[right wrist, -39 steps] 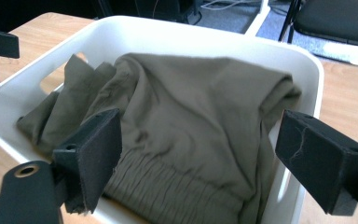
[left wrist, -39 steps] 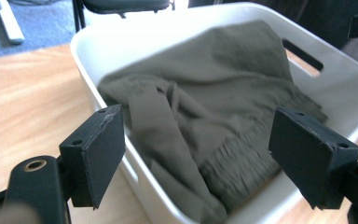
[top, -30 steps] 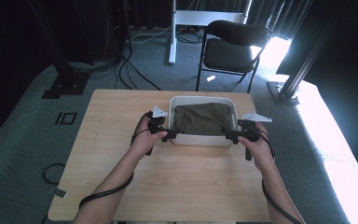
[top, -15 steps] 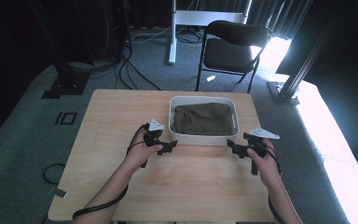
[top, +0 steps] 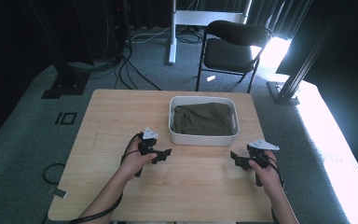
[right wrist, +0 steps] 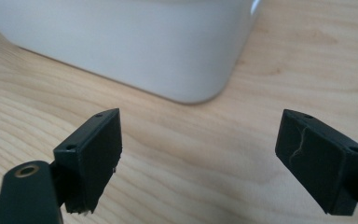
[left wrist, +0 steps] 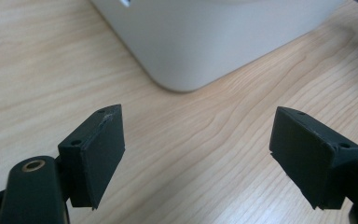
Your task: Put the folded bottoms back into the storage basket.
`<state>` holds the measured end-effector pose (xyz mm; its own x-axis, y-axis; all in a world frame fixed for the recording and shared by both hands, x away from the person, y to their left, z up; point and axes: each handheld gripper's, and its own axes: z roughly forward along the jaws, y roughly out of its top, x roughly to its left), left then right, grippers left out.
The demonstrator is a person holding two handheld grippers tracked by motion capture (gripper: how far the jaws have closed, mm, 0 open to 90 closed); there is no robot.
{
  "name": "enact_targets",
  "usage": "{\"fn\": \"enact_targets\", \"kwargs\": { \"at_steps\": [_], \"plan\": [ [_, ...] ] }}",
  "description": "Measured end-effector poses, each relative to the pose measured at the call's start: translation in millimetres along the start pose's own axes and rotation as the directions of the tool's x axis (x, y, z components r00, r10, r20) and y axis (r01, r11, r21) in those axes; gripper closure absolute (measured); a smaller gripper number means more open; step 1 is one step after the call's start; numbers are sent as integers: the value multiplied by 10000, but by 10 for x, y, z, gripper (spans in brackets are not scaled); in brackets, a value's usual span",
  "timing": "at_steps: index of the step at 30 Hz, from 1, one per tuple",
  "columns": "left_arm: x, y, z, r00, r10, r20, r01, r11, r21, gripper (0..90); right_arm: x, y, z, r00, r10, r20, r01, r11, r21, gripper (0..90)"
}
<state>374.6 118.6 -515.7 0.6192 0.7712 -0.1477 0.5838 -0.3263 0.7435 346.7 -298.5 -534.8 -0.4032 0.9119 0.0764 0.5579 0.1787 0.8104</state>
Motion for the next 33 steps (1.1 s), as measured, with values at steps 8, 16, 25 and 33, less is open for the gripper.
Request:
{"fn": "enact_targets", "kwargs": {
  "at_steps": [8,16,25,33],
  "plan": [
    [122,-221,-25,9985,-127,-538,147,9992,373,196,-13,-142,-10,9997,81,222,-88,9994,334,144],
    [175,-403,-93,9944,-248,-1028,299,9984,476,196,0,-272,-50,9986,245,474,-270,9982,527,144],
    [253,-550,-190,9806,-474,-1900,609,9960,656,196,-40,-373,-106,9956,449,816,-503,9967,644,144],
    [241,-624,-257,9517,-431,-3039,728,9935,872,194,-109,-457,-170,9909,671,1171,-760,9944,735,144]
  ]
}}
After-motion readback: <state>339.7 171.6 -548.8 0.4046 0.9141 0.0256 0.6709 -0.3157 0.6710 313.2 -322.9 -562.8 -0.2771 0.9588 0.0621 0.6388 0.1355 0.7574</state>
